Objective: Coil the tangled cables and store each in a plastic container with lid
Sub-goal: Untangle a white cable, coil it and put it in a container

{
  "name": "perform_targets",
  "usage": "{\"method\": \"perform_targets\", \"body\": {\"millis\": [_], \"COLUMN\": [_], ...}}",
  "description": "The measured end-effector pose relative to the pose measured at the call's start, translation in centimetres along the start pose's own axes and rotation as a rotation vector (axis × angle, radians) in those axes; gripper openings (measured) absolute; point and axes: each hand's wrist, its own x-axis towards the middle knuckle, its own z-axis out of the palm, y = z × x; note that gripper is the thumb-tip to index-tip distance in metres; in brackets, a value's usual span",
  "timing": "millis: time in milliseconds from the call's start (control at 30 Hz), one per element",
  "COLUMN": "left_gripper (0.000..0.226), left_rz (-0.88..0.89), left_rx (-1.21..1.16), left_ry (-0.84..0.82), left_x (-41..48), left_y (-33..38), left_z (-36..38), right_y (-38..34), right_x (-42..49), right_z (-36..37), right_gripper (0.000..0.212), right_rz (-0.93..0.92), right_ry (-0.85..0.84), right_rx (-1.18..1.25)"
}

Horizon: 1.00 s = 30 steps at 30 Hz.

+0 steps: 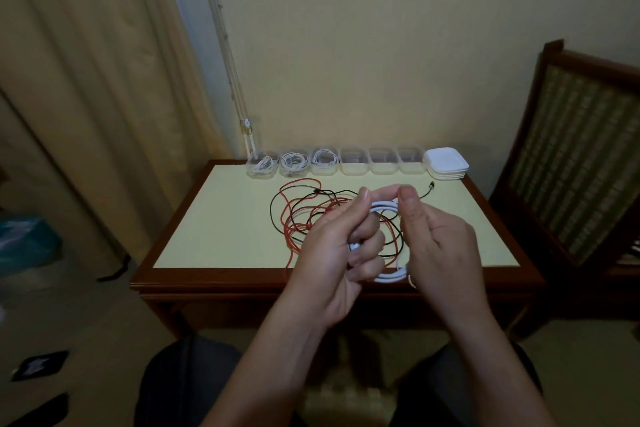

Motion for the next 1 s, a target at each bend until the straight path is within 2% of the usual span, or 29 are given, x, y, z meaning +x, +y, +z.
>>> {"method": "perform_targets", "body": {"millis": [133, 267, 433, 567, 700, 800, 900, 1000], "left_gripper": [0.04, 0.033, 0.033, 0.037, 0.033, 0.035, 0.042, 0.045], "left_rz": [-0.069, -0.114, -0.098, -0.132, -0.079, -0.01, 0.129, 0.264], "left_rx": [-0.106, -0.292, -0.471, -0.616, -0.741, -0.835, -0.844, -0.766], "left_ry": [0.011, -0.029, -0.133, -0.254, -0.294, -0.246, -0.053, 0.095], "left_x": [0.2, 0.2, 0.1, -0.1, -0.2, -0.4, -0.8, -0.9], "left_y": [0.6, 2.0, 4.0, 5.3, 6.2, 6.9, 7.3, 7.3], "left_z": [-0.2, -1.2, -3.4, -4.6, -5.6, -6.8, -7.0, -6.4], "right_y": [-0.5, -0.1, 0.9, 2.2, 3.3, 3.6, 3.9, 4.5], "right_x": [0.0, 0.2, 0.6, 0.9, 0.8, 0.7, 0.6, 0.5], "right_z": [0.1, -0.9, -2.9, -3.5, -3.4, -3.2, -2.9, -2.5], "right_gripper": [0.045, 0.056, 0.06, 0.06, 0.053, 0.041, 0.026, 0.015], "right_rz": [0.04, 0.012, 0.024, 0.071, 0.129, 0.173, 0.171, 0.116], "right_ry": [0.018, 0.04, 0.103, 0.164, 0.149, 0.122, 0.089, 0.084], "right_rx": [0.063, -0.002, -0.139, -0.152, -0.135, -0.071, -0.012, -0.058]}}
